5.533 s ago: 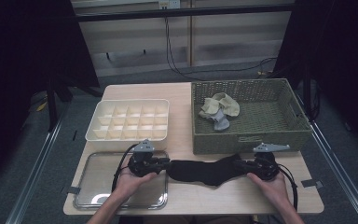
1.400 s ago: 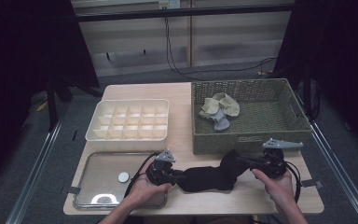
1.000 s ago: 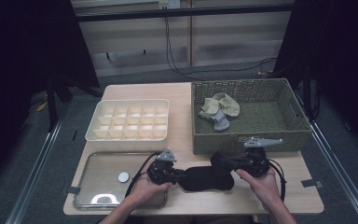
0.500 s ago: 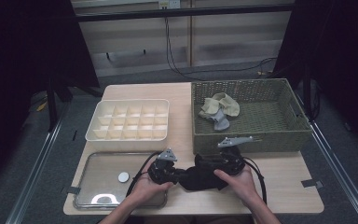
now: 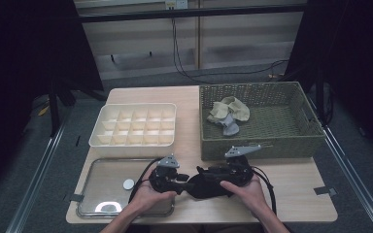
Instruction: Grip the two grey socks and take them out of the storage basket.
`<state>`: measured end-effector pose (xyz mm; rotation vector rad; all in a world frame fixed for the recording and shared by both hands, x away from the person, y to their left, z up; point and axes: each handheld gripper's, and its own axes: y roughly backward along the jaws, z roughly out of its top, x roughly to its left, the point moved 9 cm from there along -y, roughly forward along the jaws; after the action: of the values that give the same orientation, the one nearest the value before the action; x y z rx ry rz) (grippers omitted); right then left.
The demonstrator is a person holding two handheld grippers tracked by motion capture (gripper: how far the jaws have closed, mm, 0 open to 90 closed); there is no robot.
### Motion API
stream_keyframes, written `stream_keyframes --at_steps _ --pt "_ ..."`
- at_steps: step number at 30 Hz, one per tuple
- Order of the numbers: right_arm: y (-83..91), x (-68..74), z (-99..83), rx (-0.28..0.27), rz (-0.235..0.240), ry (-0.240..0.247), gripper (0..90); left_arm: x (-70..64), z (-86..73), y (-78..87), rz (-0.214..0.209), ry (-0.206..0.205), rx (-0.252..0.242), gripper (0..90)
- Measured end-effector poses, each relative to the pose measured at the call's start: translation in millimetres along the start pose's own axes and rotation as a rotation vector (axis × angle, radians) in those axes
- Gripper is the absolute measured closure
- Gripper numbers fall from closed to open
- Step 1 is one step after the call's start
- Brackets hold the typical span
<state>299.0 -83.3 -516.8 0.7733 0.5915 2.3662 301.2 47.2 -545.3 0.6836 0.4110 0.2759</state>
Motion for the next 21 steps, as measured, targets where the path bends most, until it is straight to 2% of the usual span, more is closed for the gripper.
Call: stream_keyframes --at_steps 5,10,16,21 --pt "1.3 -0.7 -1.0 -0.014 0.010 -0.019 58.8 2.1 -3.1 5.2 0.005 0.002 0.004 51.6" --pt "4.8 1.9 2.5 -0.025 0.015 -0.010 57.7 3.1 -3.3 5.3 0.005 0.003 0.004 50.8" --pt "-8.1 -1.4 -8.8 0.040 -0.002 -0.001 57.7 -0.3 -2.1 7.9 -0.008 -0.019 0.000 54.3" --pt "-23.9 -0.1 -16.4 0.096 -0.013 0.020 57.1 -3.7 6.6 15.6 -0.026 -0.023 -0.054 56.3"
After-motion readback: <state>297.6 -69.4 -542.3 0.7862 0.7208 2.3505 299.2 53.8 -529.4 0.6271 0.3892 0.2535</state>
